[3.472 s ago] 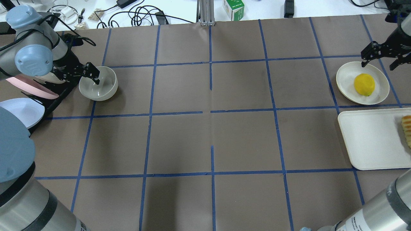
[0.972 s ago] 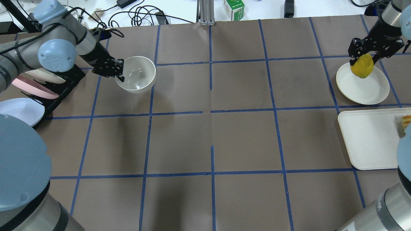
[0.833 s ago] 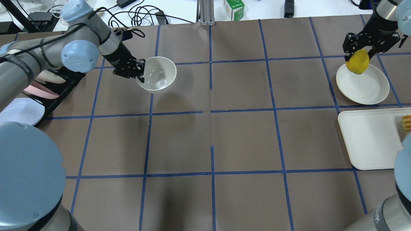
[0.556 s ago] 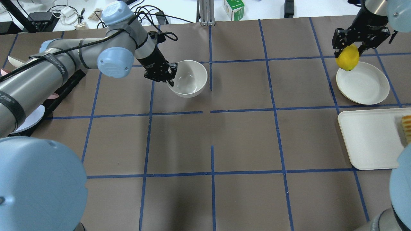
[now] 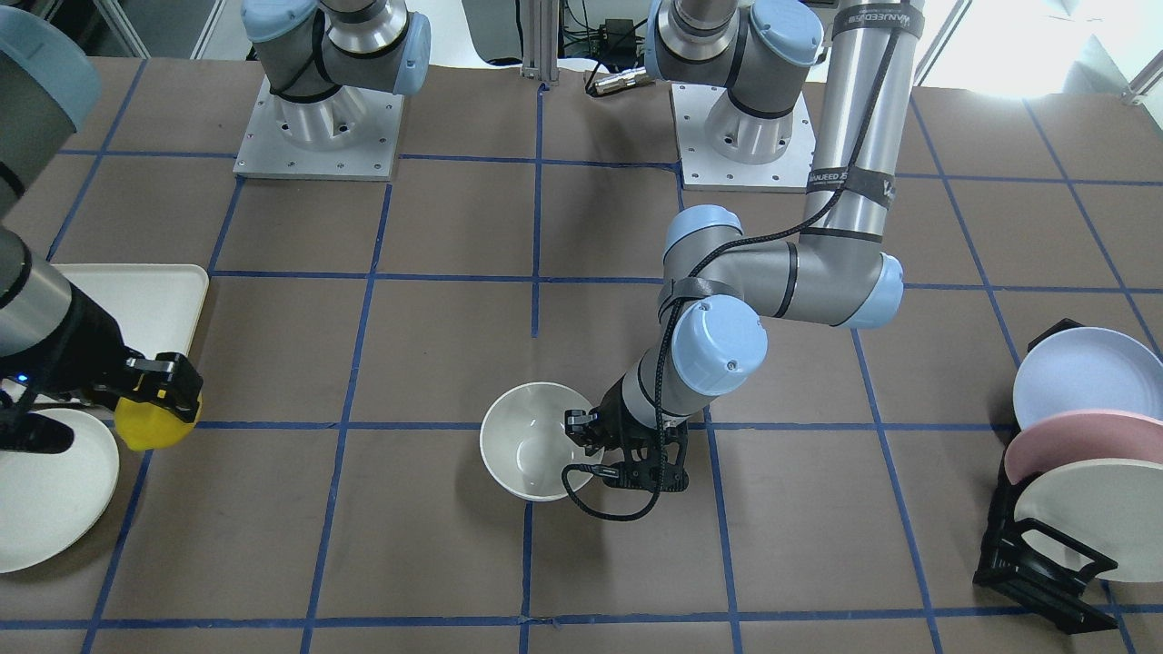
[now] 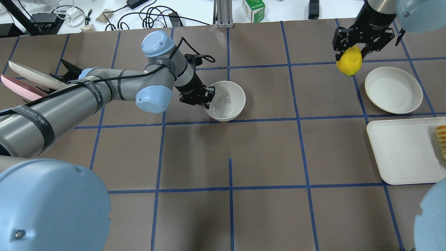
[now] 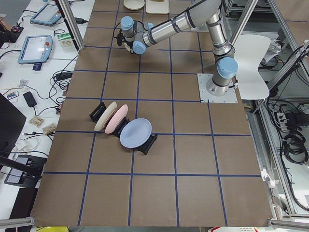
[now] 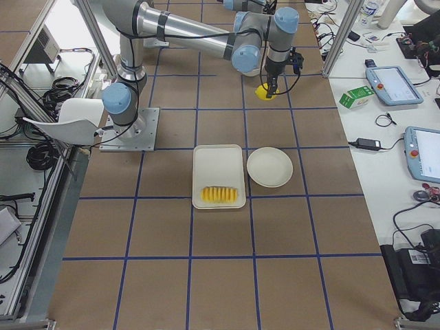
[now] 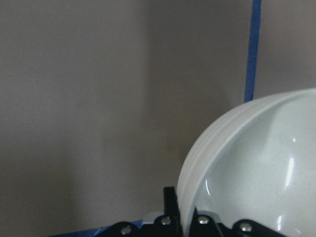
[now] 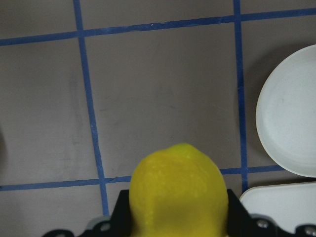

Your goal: Place bowl and put lemon in it

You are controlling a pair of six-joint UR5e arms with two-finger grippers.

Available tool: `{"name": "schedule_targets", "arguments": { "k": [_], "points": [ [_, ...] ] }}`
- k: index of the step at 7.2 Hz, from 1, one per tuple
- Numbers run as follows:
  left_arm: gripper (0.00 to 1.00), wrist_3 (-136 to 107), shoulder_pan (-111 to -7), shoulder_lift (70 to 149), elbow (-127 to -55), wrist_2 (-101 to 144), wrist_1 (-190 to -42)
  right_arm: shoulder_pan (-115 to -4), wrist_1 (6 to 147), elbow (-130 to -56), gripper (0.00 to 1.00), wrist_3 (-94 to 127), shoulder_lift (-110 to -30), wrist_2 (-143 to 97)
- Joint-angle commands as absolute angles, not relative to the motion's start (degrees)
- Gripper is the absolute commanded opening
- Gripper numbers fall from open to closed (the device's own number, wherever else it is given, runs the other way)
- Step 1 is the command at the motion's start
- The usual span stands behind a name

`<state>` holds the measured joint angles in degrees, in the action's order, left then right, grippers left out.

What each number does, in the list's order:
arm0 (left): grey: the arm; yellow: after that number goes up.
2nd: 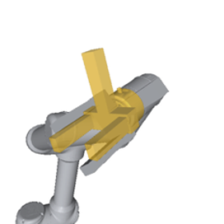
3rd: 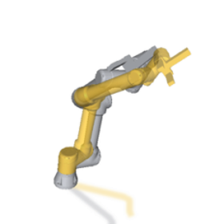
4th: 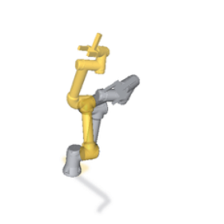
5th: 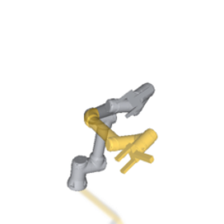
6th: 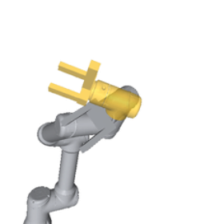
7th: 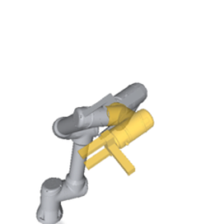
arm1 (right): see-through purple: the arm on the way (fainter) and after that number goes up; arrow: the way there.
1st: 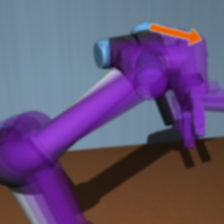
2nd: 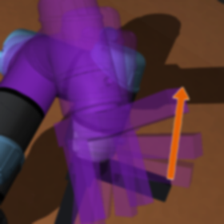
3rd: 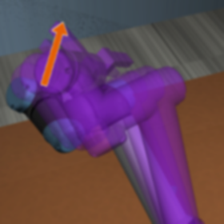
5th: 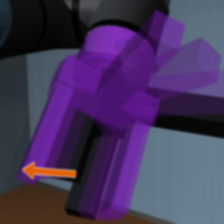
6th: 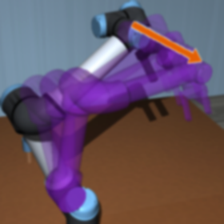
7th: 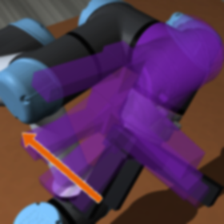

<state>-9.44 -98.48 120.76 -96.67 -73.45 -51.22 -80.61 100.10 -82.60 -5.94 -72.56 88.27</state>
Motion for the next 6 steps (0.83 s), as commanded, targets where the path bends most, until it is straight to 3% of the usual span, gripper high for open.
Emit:
{"name": "schedule_targets", "arguments": {
  "k": [1, 2, 3, 6],
  "points": [
    [0.00, -11.9, -99.1, 120.7, -97.8, -72.9, -49.3, -86.7, 100.2, -82.5, 0.00, -2.2, -72.6, 88.1],
    [0.81, -12.5, -99.0, 121.1, -97.7, -73.4, -49.2, -89.7, 100.3, -82.7, 0.00, 0.3, -72.6, 88.1],
    [1.00, -12.7, -98.6, 118.7, -96.6, -74.5, -50.3, -93.0, 101.0, -82.8, 0.00, 4.3, -72.3, 87.9],
    [1.00, -6.2, -96.9, 111.2, -86.3, -81.5, -74.1, -97.8, 102.8, -83.0, 0.00, 6.4, -71.5, 87.8]
  ]
}}
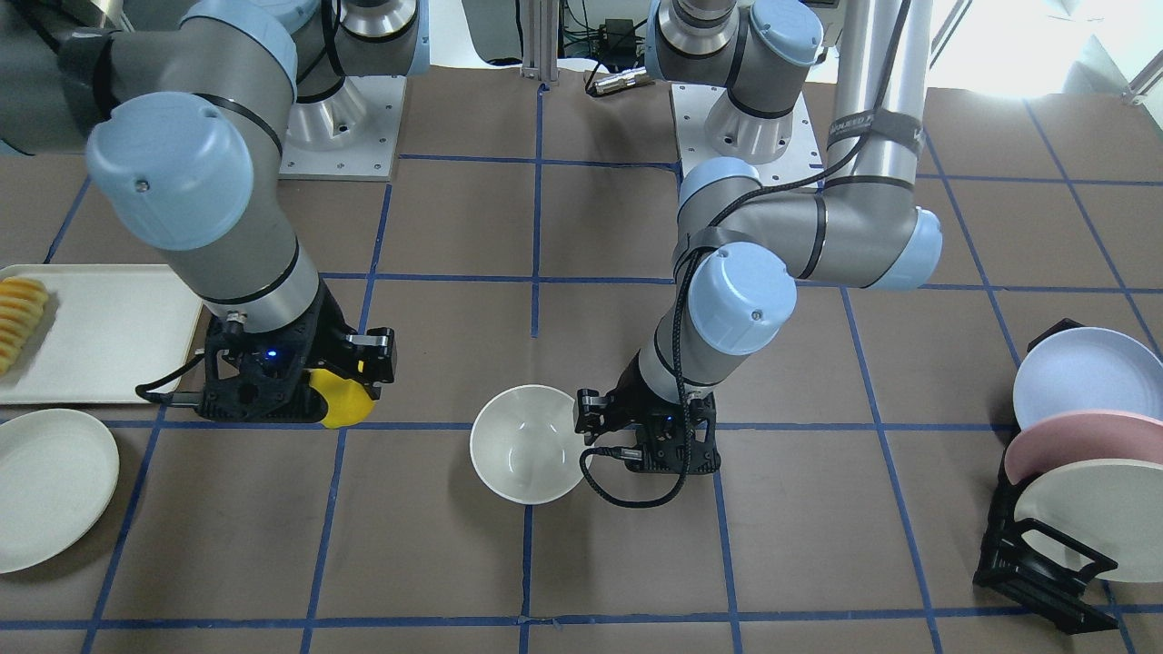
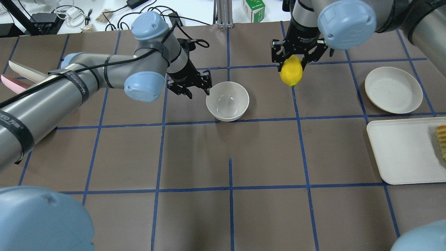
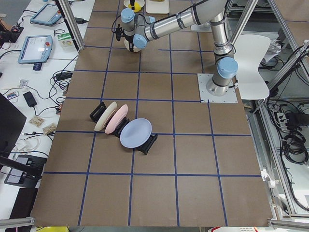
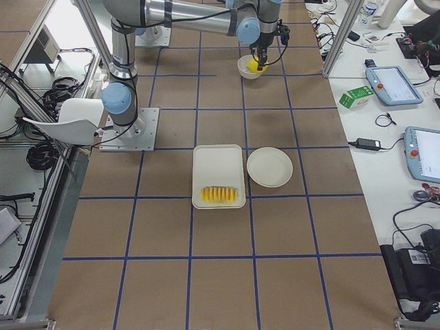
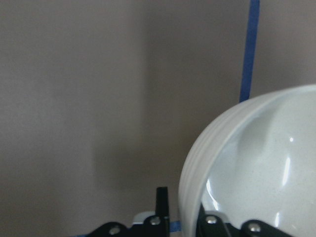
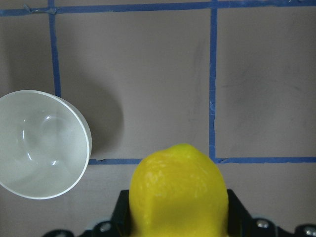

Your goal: Place bowl and put lemon in it

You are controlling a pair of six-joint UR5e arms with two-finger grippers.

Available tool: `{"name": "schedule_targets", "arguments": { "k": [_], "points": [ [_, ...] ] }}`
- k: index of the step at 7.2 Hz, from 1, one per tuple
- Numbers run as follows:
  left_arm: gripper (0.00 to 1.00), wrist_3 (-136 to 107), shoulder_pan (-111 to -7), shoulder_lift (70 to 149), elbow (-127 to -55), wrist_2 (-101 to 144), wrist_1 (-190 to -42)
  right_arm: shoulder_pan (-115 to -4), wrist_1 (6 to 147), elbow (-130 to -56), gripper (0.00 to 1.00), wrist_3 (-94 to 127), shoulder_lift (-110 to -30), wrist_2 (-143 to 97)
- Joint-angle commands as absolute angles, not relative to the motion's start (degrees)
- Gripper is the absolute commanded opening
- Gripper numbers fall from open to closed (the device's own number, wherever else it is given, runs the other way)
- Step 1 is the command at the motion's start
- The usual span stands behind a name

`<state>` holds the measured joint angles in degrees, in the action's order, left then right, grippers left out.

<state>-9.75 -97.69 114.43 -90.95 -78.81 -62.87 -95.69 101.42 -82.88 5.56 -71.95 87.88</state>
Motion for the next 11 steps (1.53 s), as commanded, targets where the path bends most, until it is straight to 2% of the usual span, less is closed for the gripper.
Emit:
{"name": "schedule_targets", "arguments": {
  "k": [1, 4, 7, 9, 11],
  "points": [
    [1.00, -0.7, -93.7, 107.9, -85.2, -82.7, -79.4, -100.2, 104.3, -82.9, 0.00, 9.8, -70.0, 88.0],
    [1.00, 8.1, -90.1, 97.0, -85.4, -90.8, -89.9, -107.0, 114.6, -83.1, 0.00, 20.1, -62.1, 88.0],
    [1.00, 6.1, -88.2, 94.0, -85.2, -87.3, -90.8, -110.0, 121.5, -83.1, 0.00, 23.5, -56.9, 88.0],
    [1.00, 6.1, -88.2, 93.6, -85.1, -87.6, -91.8, -110.0, 121.6, -83.3, 0.17, 22.5, -55.8, 88.2],
    [1.00, 6.1, -88.2, 93.5, -84.9, -87.7, -91.8, -110.0, 121.9, -83.5, 0.85, 22.2, -55.7, 88.6]
  ]
}}
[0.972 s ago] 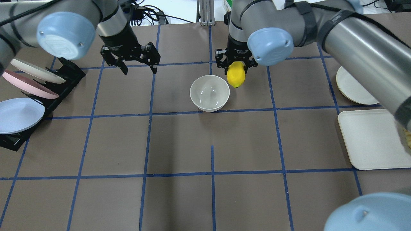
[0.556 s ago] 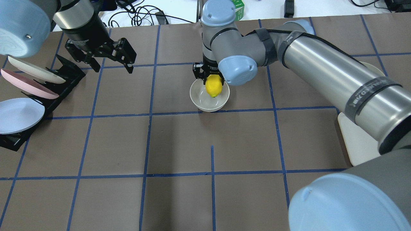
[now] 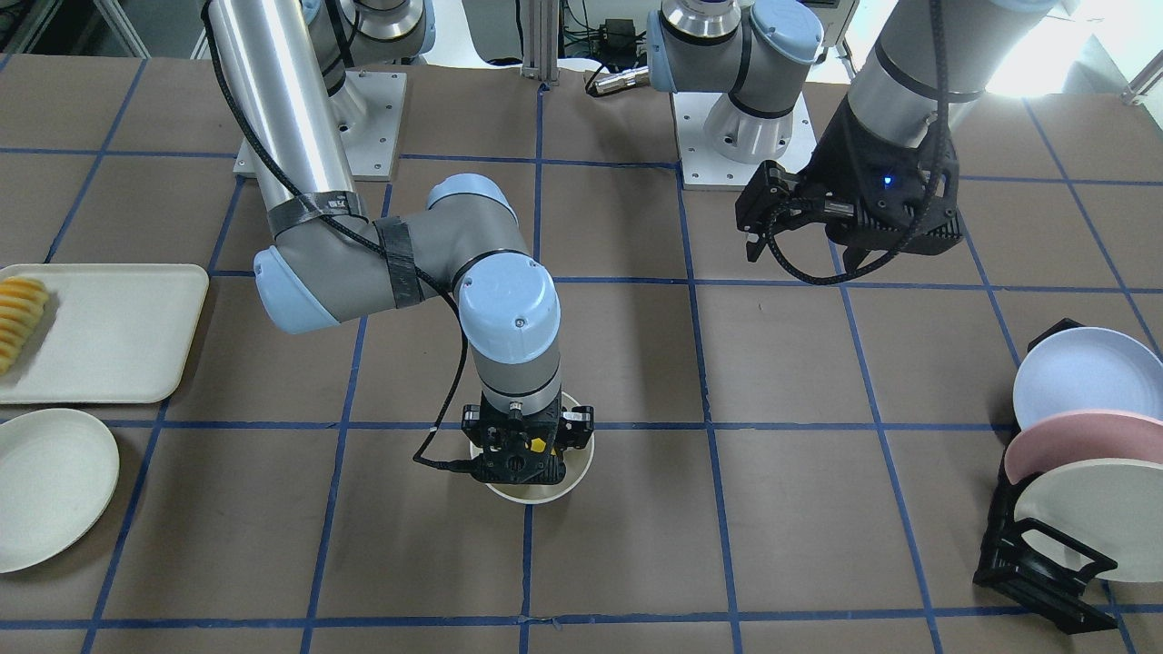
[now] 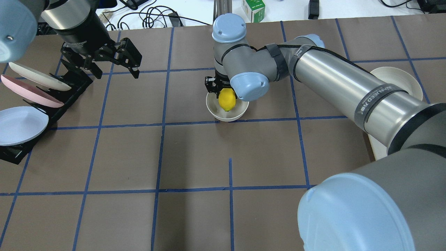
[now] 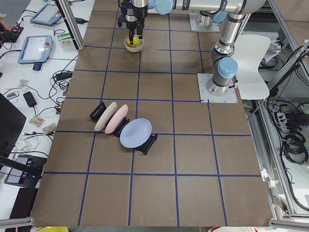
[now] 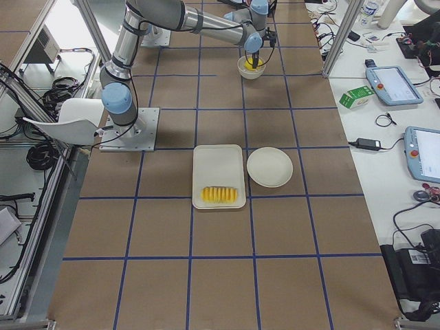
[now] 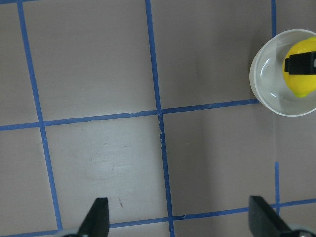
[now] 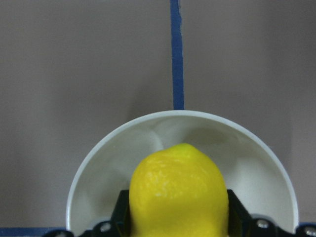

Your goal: Place bowl and put lemon in it

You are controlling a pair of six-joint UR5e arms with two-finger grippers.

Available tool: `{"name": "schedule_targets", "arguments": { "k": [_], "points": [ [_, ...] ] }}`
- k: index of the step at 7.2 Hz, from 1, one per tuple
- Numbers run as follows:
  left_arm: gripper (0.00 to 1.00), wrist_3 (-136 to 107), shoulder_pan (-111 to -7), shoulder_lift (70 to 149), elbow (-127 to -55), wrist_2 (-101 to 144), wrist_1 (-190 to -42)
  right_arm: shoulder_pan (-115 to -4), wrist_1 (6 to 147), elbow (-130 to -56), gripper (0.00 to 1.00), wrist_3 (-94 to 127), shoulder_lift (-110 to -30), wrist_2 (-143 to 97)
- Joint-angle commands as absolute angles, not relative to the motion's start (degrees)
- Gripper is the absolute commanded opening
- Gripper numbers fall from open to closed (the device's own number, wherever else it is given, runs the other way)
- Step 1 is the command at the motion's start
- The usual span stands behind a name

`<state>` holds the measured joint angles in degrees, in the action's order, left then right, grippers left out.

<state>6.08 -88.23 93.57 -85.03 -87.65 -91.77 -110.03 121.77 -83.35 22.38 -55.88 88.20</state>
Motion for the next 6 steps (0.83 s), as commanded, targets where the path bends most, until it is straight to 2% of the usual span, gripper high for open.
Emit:
{"name": "schedule_targets", "arguments": {
  "k": [1, 3, 6],
  "points": [
    [1.00, 6.1, -88.2, 93.5, -84.9, -87.7, -91.8, -109.9, 121.6, -83.5, 1.00, 22.1, -55.8, 88.8],
    [1.00, 6.1, -88.2, 93.3, -84.7, -87.7, -91.8, -109.2, 120.6, -83.0, 1.00, 20.5, -58.0, 88.9],
    [1.00, 6.1, -88.2, 93.3, -85.0, -87.7, -91.8, -103.7, 110.7, -83.5, 1.00, 11.8, -69.0, 91.4]
  ]
}}
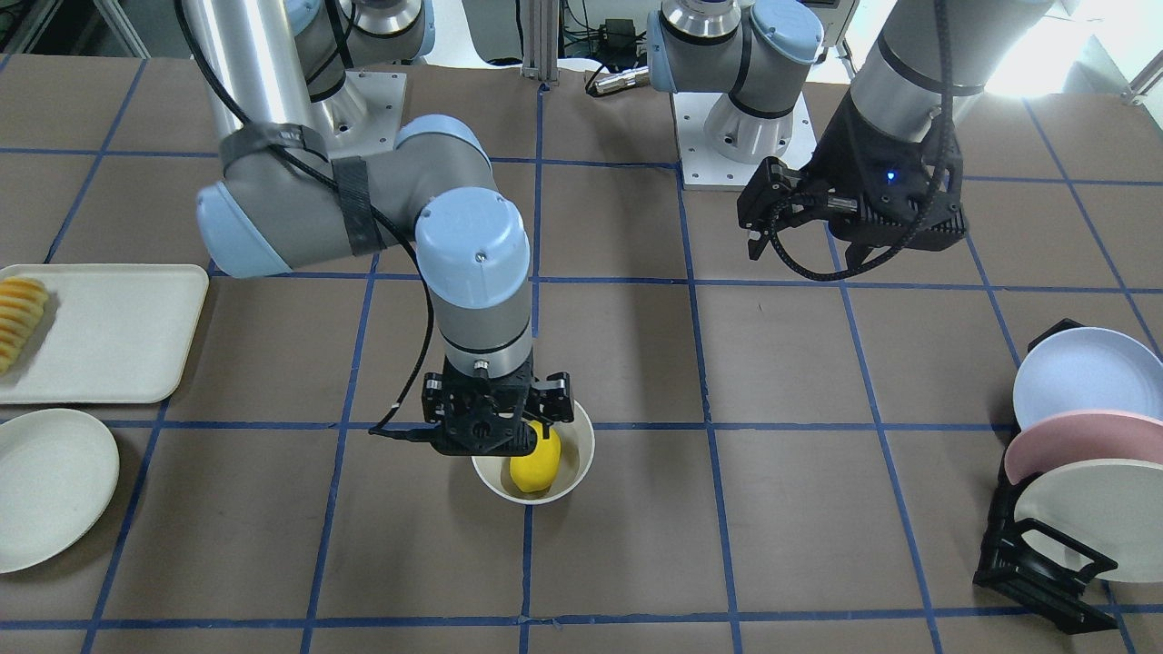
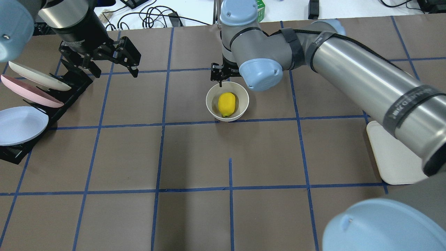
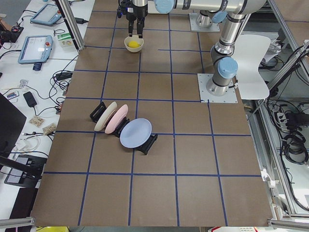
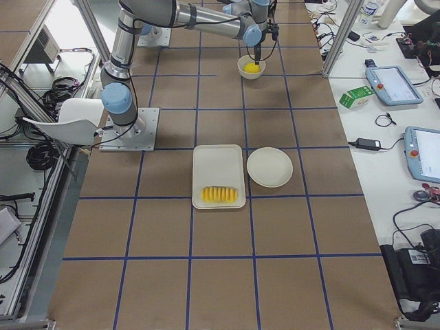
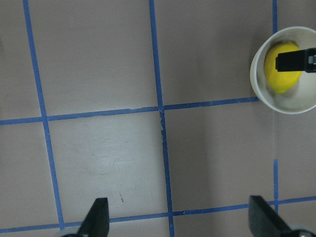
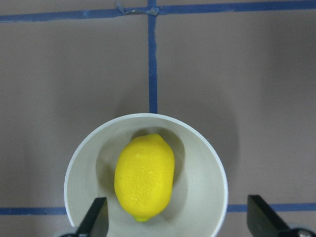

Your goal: Place bowl and put lemon in it

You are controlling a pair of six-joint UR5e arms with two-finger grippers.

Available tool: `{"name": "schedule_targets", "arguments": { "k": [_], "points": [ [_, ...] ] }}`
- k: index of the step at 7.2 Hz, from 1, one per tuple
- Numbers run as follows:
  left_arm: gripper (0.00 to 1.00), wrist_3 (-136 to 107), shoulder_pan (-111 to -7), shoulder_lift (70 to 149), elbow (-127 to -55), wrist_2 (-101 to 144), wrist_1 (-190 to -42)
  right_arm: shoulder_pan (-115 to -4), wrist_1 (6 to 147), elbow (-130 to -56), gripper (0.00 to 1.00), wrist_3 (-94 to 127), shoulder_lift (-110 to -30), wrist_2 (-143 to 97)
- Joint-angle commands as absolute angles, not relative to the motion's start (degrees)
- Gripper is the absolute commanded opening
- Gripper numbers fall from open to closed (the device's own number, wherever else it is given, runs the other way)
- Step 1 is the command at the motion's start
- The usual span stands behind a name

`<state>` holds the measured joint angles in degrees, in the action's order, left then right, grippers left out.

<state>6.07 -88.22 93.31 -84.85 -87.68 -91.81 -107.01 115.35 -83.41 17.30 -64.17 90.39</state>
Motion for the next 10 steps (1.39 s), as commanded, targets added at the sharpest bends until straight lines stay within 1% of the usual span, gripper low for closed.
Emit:
{"name": "schedule_targets", "arguments": {
  "k": [1, 2, 4, 5, 7, 8, 9, 10],
  "points": [
    [1.00, 6.1, -88.2, 93.1, -85.0, -87.7, -91.8, -99.3, 103.7, -83.5, 1.00, 10.0, -74.0, 90.9],
    [1.00, 6.0, -88.2, 93.1, -85.1, -87.7, -91.8, -95.5, 100.1, -83.6, 1.00, 8.0, -77.6, 91.0],
    [1.00, 6.1, -88.2, 93.1, -85.1, -87.7, -91.8, -93.4, 92.1, -83.6, 1.00, 7.2, -82.7, 90.8],
    [1.00, 6.1, -88.2, 93.1, -85.0, -87.7, -91.8, -92.6, 89.2, -83.7, 1.00, 6.7, -84.2, 90.8],
    [1.00, 6.1, -88.2, 93.0, -85.0, -87.7, -91.8, -88.9, 87.7, -83.7, 1.00, 4.8, -85.8, 90.8],
    [1.00, 6.0, -88.3, 93.0, -85.1, -87.6, -91.8, -87.8, 83.2, -83.7, 1.00, 4.5, -87.9, 90.8],
    [1.00, 5.8, -88.3, 93.1, -84.9, -87.6, -91.8, -86.2, 81.8, -83.8, 1.00, 2.9, -88.7, 90.7],
    [1.00, 5.8, -88.3, 93.0, -84.9, -87.6, -91.8, -85.2, 81.6, -85.3, 1.00, 3.3, -89.3, 90.6]
  ]
}}
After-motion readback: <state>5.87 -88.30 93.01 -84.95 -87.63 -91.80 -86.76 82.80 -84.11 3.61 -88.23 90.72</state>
